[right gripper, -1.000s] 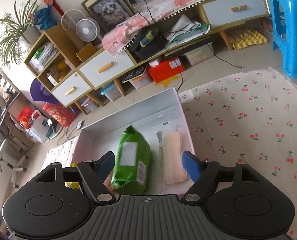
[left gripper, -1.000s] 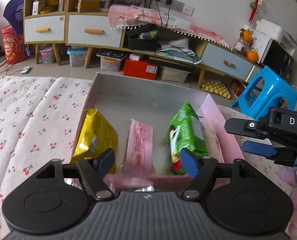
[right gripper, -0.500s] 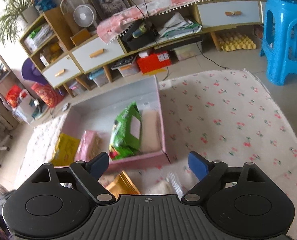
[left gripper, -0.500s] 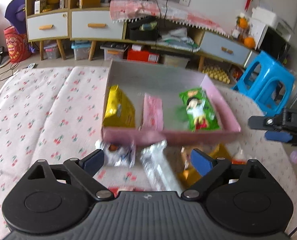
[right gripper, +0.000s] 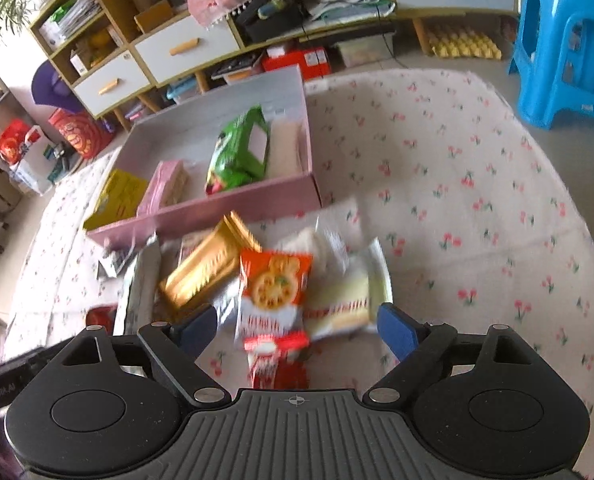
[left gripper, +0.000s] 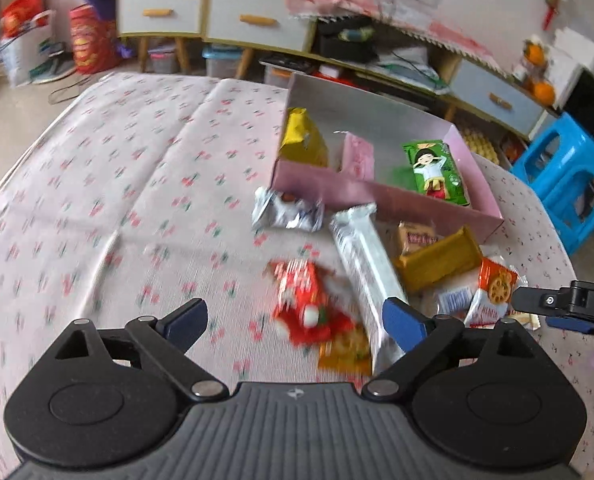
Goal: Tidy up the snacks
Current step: 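Withdraw both tools from the box back over the snack pile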
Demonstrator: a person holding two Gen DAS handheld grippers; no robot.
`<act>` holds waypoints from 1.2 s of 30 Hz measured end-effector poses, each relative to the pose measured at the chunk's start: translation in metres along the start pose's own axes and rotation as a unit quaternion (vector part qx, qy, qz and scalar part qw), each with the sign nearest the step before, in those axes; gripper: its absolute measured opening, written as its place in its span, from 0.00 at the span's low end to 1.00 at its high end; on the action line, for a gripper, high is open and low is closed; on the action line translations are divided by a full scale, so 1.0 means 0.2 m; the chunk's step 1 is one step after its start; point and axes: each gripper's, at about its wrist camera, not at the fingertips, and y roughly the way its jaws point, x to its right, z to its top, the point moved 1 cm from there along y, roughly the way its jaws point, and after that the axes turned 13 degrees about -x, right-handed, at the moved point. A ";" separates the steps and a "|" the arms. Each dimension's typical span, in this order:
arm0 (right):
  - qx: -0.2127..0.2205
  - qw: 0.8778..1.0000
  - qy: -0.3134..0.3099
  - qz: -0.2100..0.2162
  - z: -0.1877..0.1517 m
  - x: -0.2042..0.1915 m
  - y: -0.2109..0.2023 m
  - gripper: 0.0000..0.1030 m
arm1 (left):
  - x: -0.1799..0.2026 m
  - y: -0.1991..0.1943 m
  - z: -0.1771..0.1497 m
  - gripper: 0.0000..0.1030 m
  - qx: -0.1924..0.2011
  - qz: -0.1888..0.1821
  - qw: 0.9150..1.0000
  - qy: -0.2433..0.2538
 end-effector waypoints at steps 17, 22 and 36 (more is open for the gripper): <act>-0.015 0.999 -0.038 -0.016 -0.14 0.00 -0.12 0.86 | 0.15 -0.25 -0.44 0.97 0.058 0.043 0.993 -0.095; -0.026 0.999 -0.016 -0.010 -0.13 0.02 -0.09 0.86 | 0.18 -0.23 -0.48 0.98 0.072 0.041 0.994 -0.070; -0.044 0.999 0.012 -0.004 -0.10 0.07 0.05 0.87 | 0.14 -0.08 -0.26 0.91 0.059 0.011 0.998 -0.034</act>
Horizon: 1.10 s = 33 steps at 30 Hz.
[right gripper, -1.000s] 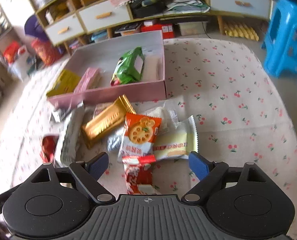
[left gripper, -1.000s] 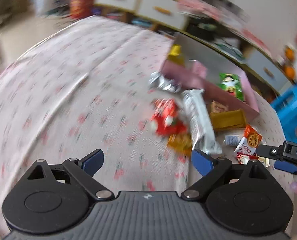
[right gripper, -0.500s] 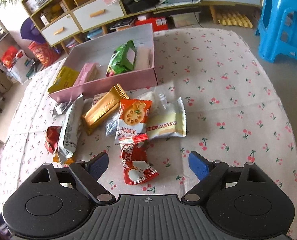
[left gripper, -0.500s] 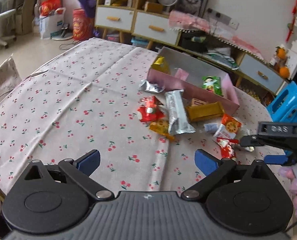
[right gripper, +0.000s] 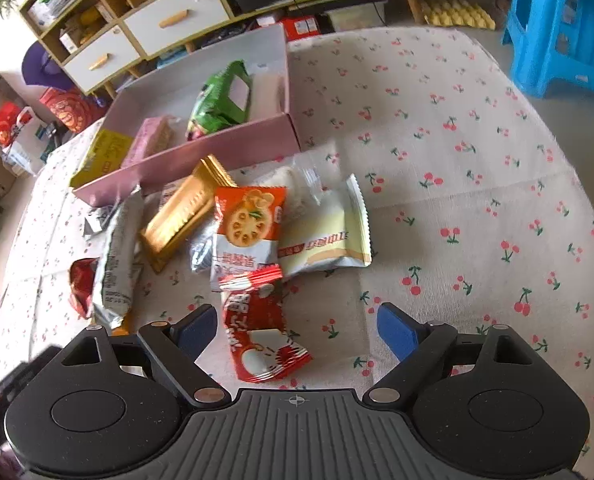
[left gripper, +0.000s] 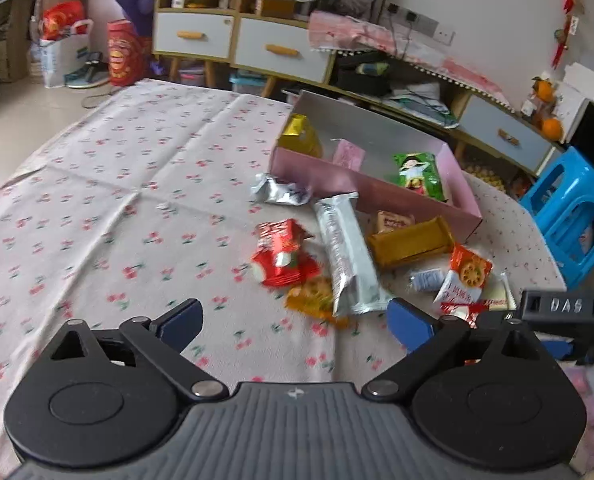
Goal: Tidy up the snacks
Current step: 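Withdraw both tools from the box back over the snack pile, then grasp the white bar with the left tool while the right tool grasps the red candy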
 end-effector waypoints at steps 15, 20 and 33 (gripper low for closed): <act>-0.017 0.998 -0.053 0.004 0.01 -0.08 0.06 0.72 | 0.13 0.17 0.20 0.41 -0.008 -0.062 0.997 0.053; -0.014 0.996 -0.085 -0.016 0.00 -0.10 0.06 0.40 | 0.16 0.24 0.24 0.37 -0.034 -0.037 0.997 0.058; -0.040 0.996 -0.064 0.057 0.08 -0.12 0.03 0.28 | 0.11 0.28 0.29 0.27 -0.079 -0.031 0.995 0.045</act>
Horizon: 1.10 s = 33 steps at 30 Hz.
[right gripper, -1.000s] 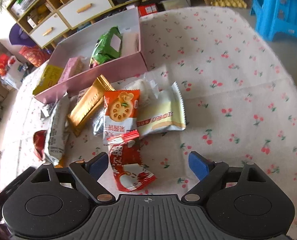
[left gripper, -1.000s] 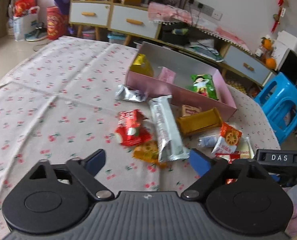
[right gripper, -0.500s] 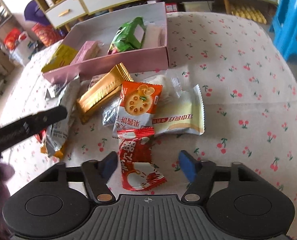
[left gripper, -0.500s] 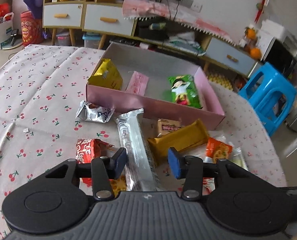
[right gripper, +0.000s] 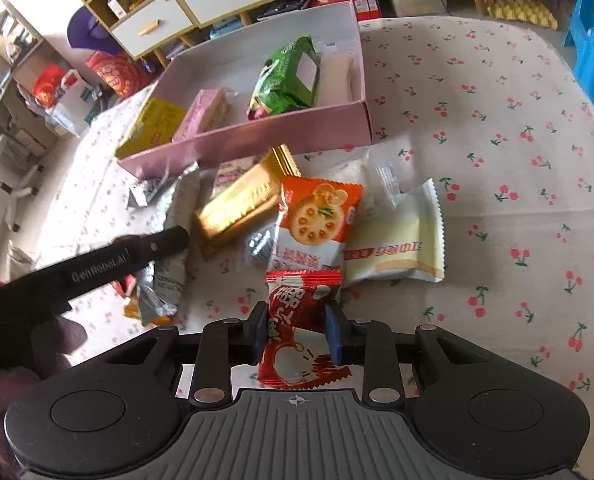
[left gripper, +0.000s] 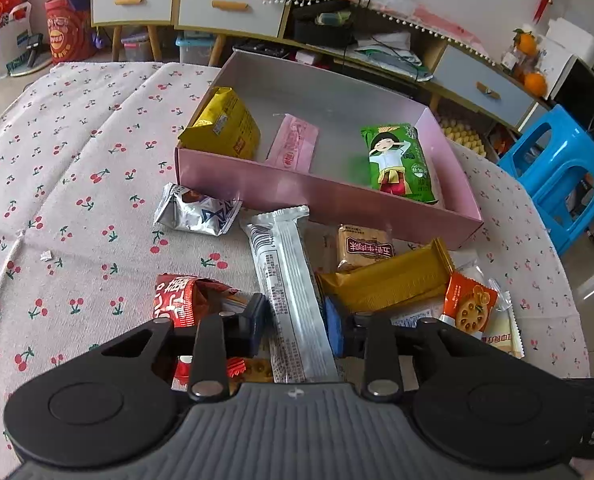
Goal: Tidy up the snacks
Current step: 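Grasp the white bar with the left tool while the right tool grasps the red candy, then carry the white bar and red candy toward the pink box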
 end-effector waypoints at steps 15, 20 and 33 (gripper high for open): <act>0.007 0.998 0.034 0.043 0.07 0.06 -0.07 0.28 | -0.01 -0.13 0.02 0.26 0.003 -0.028 1.000 0.014; 0.015 0.996 0.054 0.066 0.10 0.08 -0.10 0.28 | 0.00 -0.18 0.04 0.26 0.007 -0.037 0.999 0.025; 0.058 0.989 0.080 0.114 0.29 0.05 -0.14 0.28 | 0.00 -0.28 0.15 0.26 0.030 -0.038 0.997 0.060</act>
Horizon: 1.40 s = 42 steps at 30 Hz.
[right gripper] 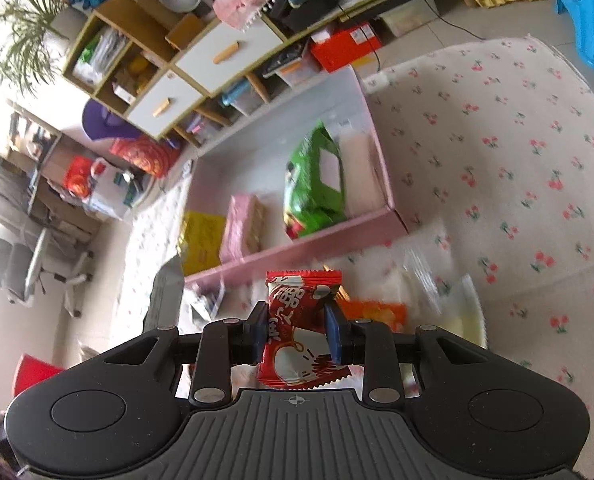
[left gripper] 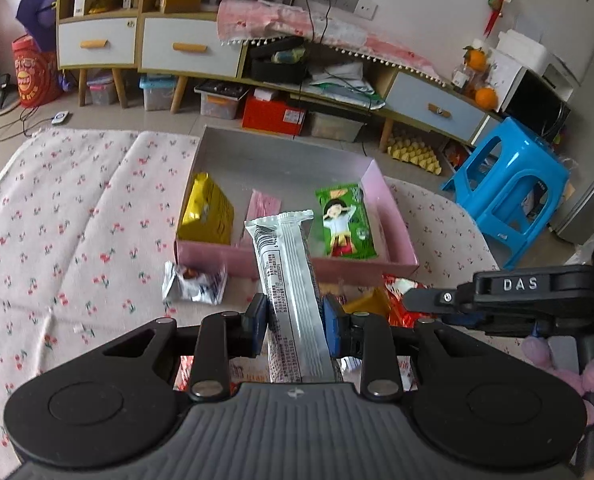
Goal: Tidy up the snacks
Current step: 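Carry the white bar and red candy toward the pink box, then lower the white bar and red candy into the pink box, open both tools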
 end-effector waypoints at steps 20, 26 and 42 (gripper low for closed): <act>0.126 0.991 0.046 0.004 0.22 0.08 0.08 0.28 | -0.06 0.27 0.29 0.26 -0.001 -0.065 0.998 0.020; 0.138 0.990 0.026 -0.029 0.24 0.09 0.12 0.28 | -0.02 0.39 0.34 0.26 -0.003 -0.039 0.998 0.046; 0.137 0.979 -0.088 -0.121 0.26 -0.03 0.26 0.28 | -0.04 0.49 0.34 0.26 0.017 0.057 0.996 0.065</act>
